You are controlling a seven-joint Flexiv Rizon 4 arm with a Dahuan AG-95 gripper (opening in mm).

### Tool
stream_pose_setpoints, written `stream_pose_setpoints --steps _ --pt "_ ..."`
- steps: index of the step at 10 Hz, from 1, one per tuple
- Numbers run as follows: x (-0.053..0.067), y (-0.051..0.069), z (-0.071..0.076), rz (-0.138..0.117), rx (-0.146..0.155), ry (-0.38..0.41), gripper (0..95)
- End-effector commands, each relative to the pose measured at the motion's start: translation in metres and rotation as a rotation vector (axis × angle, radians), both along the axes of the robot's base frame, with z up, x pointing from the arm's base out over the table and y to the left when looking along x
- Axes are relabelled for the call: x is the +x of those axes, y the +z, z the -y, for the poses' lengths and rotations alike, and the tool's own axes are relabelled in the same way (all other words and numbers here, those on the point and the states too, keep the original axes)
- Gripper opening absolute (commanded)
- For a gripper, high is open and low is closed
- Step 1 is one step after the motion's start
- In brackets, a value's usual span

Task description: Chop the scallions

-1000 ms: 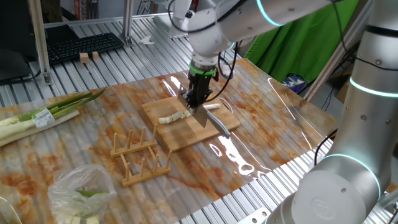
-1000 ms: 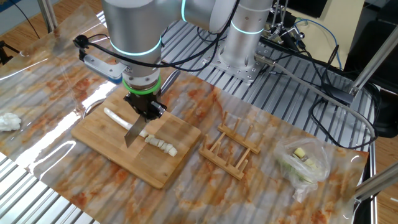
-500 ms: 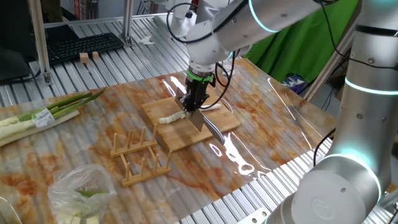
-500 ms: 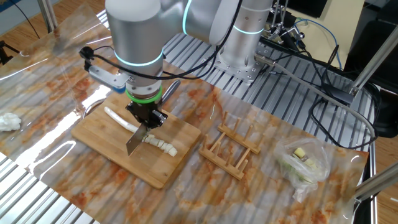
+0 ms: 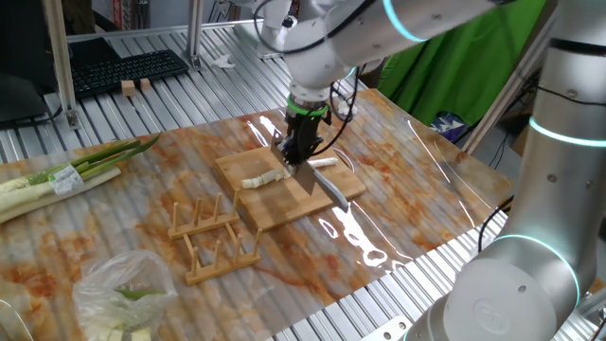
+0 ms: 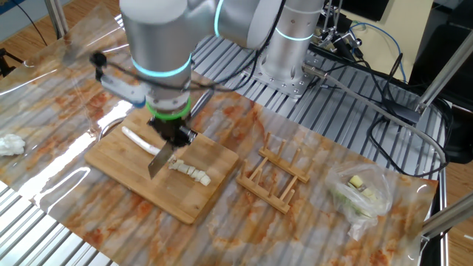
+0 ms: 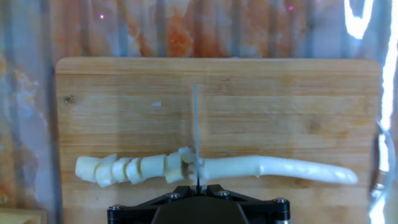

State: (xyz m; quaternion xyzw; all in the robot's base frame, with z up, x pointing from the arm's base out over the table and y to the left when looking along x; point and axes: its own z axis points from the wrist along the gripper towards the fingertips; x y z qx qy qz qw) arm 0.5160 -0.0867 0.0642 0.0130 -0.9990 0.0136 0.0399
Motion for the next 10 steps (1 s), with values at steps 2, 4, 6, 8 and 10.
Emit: stream_pose_setpoints --steps 2,4,6,8,10 --pt "-0.001 0.01 0.005 -0.007 0.003 0.003 0.0" --pt "-0.003 0.014 0.007 -0.003 0.001 0.01 0.0" --pt "-0.003 0.014 0.009 0.0 0.0 0.014 0.0" --pt "-0.002 0.012 0.013 0.001 0.002 0.021 0.0" --pt "-0.001 0.008 0.016 0.0 0.007 0.024 0.0"
